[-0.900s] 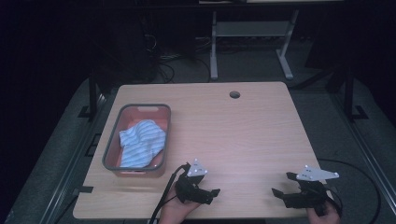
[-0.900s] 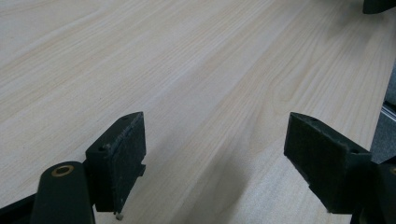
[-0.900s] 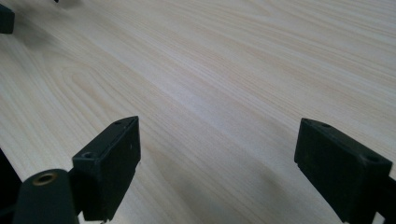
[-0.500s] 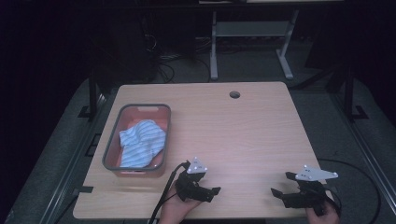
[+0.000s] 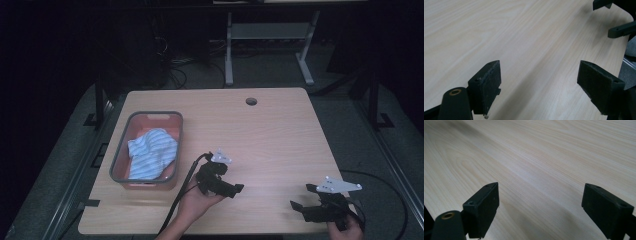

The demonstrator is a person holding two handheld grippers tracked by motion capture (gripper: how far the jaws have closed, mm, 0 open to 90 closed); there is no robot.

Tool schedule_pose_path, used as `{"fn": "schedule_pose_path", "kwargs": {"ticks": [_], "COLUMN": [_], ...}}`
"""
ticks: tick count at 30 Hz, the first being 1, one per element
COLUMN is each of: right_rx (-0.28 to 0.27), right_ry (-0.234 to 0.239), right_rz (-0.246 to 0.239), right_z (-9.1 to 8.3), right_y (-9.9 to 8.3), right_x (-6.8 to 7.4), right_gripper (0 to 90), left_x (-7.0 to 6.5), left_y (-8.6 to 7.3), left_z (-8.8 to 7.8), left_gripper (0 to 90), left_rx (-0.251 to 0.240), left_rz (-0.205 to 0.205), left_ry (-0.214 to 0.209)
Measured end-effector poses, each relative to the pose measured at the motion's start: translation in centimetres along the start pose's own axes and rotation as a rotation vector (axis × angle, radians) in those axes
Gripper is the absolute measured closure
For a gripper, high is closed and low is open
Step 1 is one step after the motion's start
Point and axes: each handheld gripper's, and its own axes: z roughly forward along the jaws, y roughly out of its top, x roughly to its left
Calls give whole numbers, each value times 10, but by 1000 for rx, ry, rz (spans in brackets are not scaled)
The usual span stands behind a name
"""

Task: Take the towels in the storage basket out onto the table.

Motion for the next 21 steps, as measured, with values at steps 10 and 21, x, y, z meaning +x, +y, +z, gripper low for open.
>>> {"fn": "schedule_pose_path", "kwargs": {"ticks": [10,21], "right_rx": [-9,-14], "right_ry": [4,5], "right_rz": [-16,-6], "right_z": [-2,-2], "right_y": [1,1], "right_x": [2,1], "right_gripper": [140,140], "left_x": [11,21], "left_y": [25,43], "left_z": [-4,-20], "left_gripper": [169,171], "left_rx": [36,50], "left_rz": [-36,-36], "left_ry": [-37,-32]}}
